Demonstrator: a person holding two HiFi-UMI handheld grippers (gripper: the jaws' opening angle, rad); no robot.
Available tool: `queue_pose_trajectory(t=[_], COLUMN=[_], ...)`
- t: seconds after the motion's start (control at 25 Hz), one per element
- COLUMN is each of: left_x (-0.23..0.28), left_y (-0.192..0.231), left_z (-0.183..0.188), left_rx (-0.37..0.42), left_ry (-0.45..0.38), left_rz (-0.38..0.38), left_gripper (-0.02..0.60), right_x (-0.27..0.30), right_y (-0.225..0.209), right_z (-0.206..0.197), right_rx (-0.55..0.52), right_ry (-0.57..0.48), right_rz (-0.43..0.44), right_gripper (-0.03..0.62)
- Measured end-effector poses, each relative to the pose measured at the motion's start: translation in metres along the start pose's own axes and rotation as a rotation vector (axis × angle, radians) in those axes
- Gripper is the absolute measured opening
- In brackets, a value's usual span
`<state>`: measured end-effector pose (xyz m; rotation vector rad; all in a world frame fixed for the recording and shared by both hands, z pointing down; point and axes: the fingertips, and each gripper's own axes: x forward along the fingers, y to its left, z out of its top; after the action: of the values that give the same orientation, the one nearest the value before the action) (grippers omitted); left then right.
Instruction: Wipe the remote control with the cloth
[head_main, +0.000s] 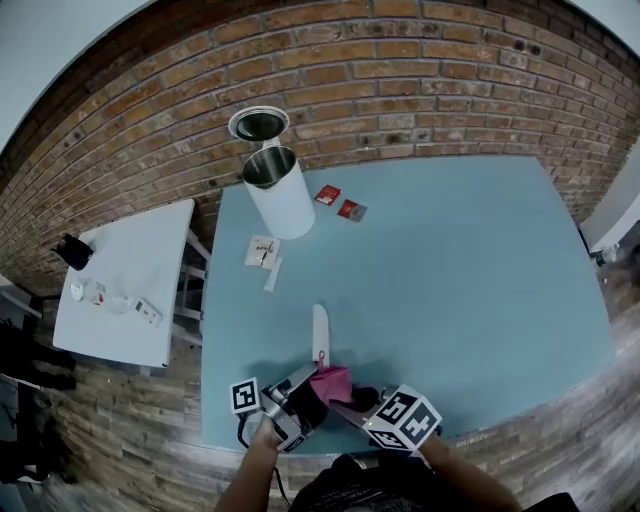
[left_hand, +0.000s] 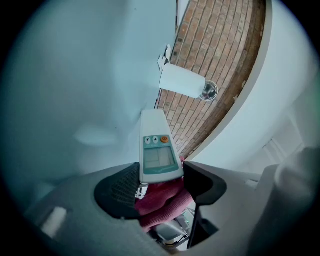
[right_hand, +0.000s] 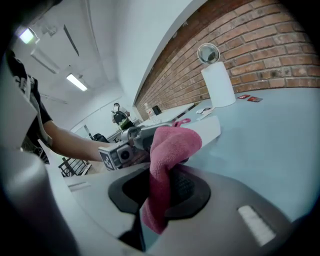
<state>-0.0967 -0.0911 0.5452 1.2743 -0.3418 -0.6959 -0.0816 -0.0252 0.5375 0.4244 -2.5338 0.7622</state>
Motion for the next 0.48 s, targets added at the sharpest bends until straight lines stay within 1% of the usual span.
queue_pose_trajectory(t=[0.04, 0.12, 0.2, 0.28, 0.36, 0.48], left_x=[0.0, -0.001, 0.0, 0.0, -0.003, -0.007], left_y=[0.001, 0.004, 0.008, 0.015, 0.025, 0.037], left_z=[-0.001, -0.003, -0.007, -0.01, -0.011, -0.011], left_rx=[0.026, 0.09, 0.179, 0.307, 0.45, 0.601], left_ry=[0.007, 0.022, 0.045, 0.087, 0.131, 0.169], left_rz=[0.023, 0.083, 0.163, 0.265, 0.394, 0.569], left_gripper=[0.267, 0.267, 0.267, 0.267, 0.267, 0.267], right_x=[-0.007, -0.026, -0.045, -0.061, -0.075, -0.091], right_y=[-0.003, -0.019, -0.039, -0.058, -0.074, -0.09], right_z=[0.006, 0.018, 0.027, 0.031, 0.034, 0.04], right_rx=[0.015, 0.071, 0.115, 0.13, 0.142, 0.17], right_ry=[-0.053, -0.169, -0.251, -0.288, -0.315, -0.364], right_rz=[-0.013, -0.066, -0.137, -0.208, -0.268, -0.32], right_gripper=[0.077, 0.077, 0.075, 0.075, 0.075, 0.077])
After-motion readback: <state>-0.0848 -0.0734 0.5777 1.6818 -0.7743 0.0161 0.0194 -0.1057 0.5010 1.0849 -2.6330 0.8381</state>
